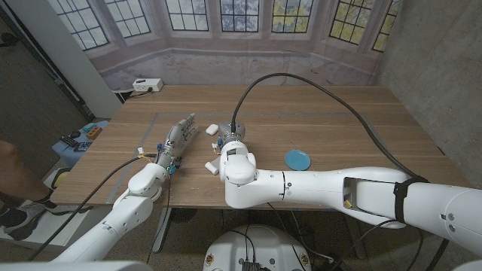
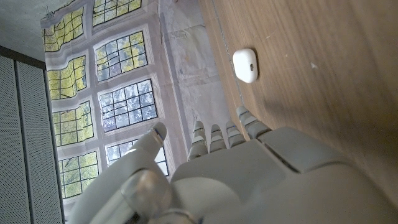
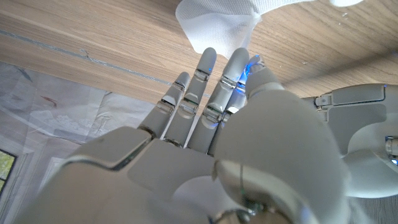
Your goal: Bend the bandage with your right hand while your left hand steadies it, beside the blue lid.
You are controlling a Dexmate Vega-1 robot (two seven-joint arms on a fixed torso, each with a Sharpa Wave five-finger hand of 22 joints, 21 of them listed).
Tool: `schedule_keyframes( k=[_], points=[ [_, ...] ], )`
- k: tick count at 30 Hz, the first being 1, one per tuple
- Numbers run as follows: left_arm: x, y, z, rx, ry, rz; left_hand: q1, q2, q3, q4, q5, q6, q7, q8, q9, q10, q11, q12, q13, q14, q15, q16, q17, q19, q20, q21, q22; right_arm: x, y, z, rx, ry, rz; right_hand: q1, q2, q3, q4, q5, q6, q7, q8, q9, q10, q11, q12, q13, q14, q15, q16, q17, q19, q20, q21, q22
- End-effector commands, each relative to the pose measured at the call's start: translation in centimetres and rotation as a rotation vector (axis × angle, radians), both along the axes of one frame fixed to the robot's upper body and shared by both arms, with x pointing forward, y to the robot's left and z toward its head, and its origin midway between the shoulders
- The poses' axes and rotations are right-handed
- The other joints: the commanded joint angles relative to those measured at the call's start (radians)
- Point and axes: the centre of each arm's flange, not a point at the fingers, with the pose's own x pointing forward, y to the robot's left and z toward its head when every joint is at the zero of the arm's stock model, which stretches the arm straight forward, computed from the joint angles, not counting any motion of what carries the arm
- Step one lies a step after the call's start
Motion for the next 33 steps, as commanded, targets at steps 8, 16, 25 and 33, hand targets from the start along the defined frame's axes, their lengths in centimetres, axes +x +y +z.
schedule_keyframes(
  k=[8, 16, 25, 33],
  points=[
    [-0.59, -0.01, -0.37, -0.003, -0.006, 0.0, -0.002, -0.009, -0.003, 0.005, 0.005, 0.006, -0.001, 0.001, 0.004, 0.004, 0.002, 0.001, 0.004, -0.008, 0.005, 0.0, 0.002, 0.001, 0.0, -0.003, 0.006, -0.5, 0.51, -0.49, 0.003, 0.023, 0.034, -0.059, -0.004, -0.02, 0.025, 0.006, -0.064, 0.015, -0.031, 0.005, -0.067, 0.03, -0.028, -0.018, -0.028, -0.07, -0.022, 0.001, -0.004, 0.009, -0.005, 0.006],
    [-1.0, -0.02, -0.56, -0.004, -0.009, 0.006, -0.002, -0.009, -0.003, 0.005, 0.005, 0.007, -0.001, 0.001, 0.004, 0.003, 0.001, 0.0, 0.004, -0.008, 0.005, 0.0, 0.002, 0.002, 0.0, -0.003, 0.006, -0.57, 0.8, -0.56, -0.002, 0.033, 0.058, -0.107, 0.001, -0.04, 0.04, 0.007, -0.115, 0.034, -0.046, 0.004, -0.114, 0.053, -0.055, -0.039, -0.062, -0.057, -0.031, 0.008, -0.016, 0.017, -0.008, 0.006],
    [-1.17, -0.12, -0.75, -0.009, -0.007, 0.006, -0.002, -0.008, -0.003, 0.005, 0.005, 0.007, -0.002, 0.001, 0.004, 0.003, 0.001, 0.0, 0.004, -0.009, 0.005, 0.0, 0.002, 0.001, 0.0, -0.003, 0.006, -0.59, 0.92, -0.44, -0.001, 0.04, 0.074, -0.161, 0.009, -0.062, 0.056, 0.006, -0.157, 0.039, -0.049, 0.001, -0.176, 0.073, -0.083, -0.049, -0.093, -0.034, -0.038, 0.015, -0.028, 0.029, -0.009, 0.006],
    [-1.04, -0.07, -0.78, -0.008, -0.004, 0.005, -0.002, -0.008, -0.003, 0.006, 0.005, 0.007, -0.001, 0.001, 0.004, 0.003, 0.001, 0.0, 0.004, -0.008, 0.007, 0.0, 0.002, 0.001, 0.0, -0.002, 0.006, -0.4, 1.19, -0.52, 0.004, 0.062, 0.087, -0.185, 0.012, -0.072, 0.059, 0.006, -0.179, 0.042, -0.049, 0.0, -0.206, 0.087, -0.099, -0.056, -0.11, -0.015, -0.04, 0.019, -0.038, 0.038, -0.01, 0.007]
  ],
)
